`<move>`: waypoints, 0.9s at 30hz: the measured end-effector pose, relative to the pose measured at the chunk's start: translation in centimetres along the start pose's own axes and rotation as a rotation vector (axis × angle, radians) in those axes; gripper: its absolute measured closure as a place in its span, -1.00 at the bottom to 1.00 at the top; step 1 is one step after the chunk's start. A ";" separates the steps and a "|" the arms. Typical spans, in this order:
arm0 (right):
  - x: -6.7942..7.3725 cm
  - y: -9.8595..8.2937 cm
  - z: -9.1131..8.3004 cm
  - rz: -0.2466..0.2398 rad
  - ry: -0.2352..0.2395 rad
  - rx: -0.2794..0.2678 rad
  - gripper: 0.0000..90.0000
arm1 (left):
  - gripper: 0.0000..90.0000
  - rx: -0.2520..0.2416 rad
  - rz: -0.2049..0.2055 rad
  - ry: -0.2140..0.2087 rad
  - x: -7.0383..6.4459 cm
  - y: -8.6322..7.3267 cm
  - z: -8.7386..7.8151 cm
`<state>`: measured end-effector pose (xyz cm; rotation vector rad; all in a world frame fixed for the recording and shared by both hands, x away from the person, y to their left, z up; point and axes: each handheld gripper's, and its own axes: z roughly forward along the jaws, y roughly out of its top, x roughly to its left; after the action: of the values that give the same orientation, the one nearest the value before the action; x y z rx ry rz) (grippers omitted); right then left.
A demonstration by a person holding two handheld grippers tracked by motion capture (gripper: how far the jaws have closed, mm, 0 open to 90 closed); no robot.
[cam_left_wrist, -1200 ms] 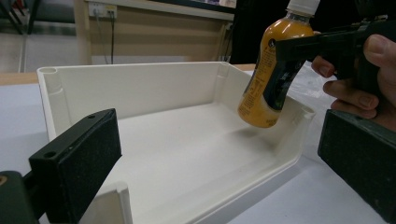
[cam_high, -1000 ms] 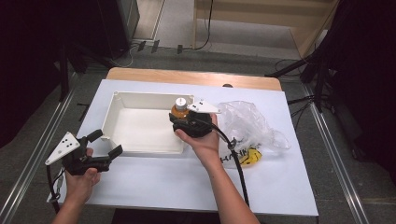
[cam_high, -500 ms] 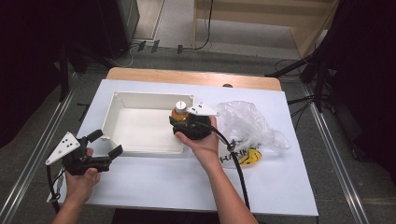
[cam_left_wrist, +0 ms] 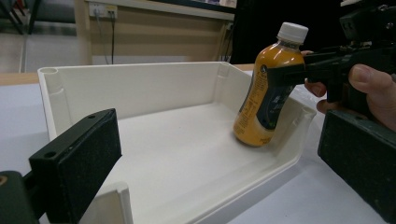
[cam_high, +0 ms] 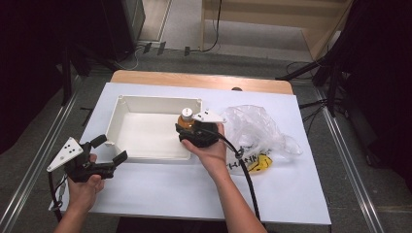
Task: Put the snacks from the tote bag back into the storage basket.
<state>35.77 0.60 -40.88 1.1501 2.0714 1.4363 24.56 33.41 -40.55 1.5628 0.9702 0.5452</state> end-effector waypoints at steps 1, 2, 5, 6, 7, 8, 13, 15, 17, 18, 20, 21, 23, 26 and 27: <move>0.0 -0.1 0.0 0.001 -0.001 0.000 -0.32 | -1.00 0.000 0.000 0.000 0.0 0.0 0.0; 0.0 -0.1 0.1 0.000 -0.002 0.003 -0.32 | -1.00 0.001 0.000 -0.001 0.0 0.0 0.0; 0.0 -0.2 0.1 0.001 -0.004 0.002 -0.32 | -1.00 0.003 -0.001 -0.002 0.0 0.0 0.0; 0.0 -0.3 0.1 0.002 -0.006 0.004 -0.32 | -1.00 0.003 0.000 -0.002 0.0 0.0 0.0; 0.0 -0.3 0.1 0.004 -0.008 0.005 -0.32 | -1.00 0.002 -0.001 -0.002 0.0 0.0 0.0; 0.0 -0.3 0.2 0.006 -0.009 0.006 -0.32 | -1.00 0.001 -0.001 -0.003 0.0 0.0 0.0; 0.0 -0.4 0.2 0.003 -0.015 0.008 -0.32 | -1.00 0.001 -0.001 -0.001 0.0 0.0 0.0; 0.1 -0.5 0.3 0.003 -0.015 0.013 -0.32 | -1.00 0.001 0.000 -0.001 0.0 0.0 0.0; 0.1 -0.6 0.4 0.002 -0.020 0.011 -0.32 | -1.00 0.001 0.000 -0.001 0.0 0.0 0.0; 0.2 -0.6 0.4 0.005 -0.021 0.010 -0.32 | -1.00 0.002 -0.001 -0.001 0.0 0.0 0.0; 0.2 -0.6 0.4 0.002 -0.023 0.011 -0.32 | -1.00 0.002 -0.002 0.000 0.0 0.0 0.0; 0.2 -0.6 0.4 0.002 -0.024 0.011 -0.32 | -1.00 0.001 -0.002 0.001 0.0 0.0 0.0; 0.2 -0.6 0.4 0.003 -0.022 0.011 -0.33 | -1.00 0.002 -0.002 0.000 0.0 0.0 0.0; 0.2 -0.7 0.4 0.003 -0.025 0.004 -0.34 | -1.00 0.002 -0.001 -0.001 0.0 0.0 0.0; 0.2 -0.7 0.4 0.001 -0.026 0.003 -0.34 | -1.00 0.001 -0.001 -0.001 0.0 0.0 0.0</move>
<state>35.59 0.90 -41.65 1.1653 2.0563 1.4113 24.56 33.38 -40.52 1.5635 0.9707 0.5431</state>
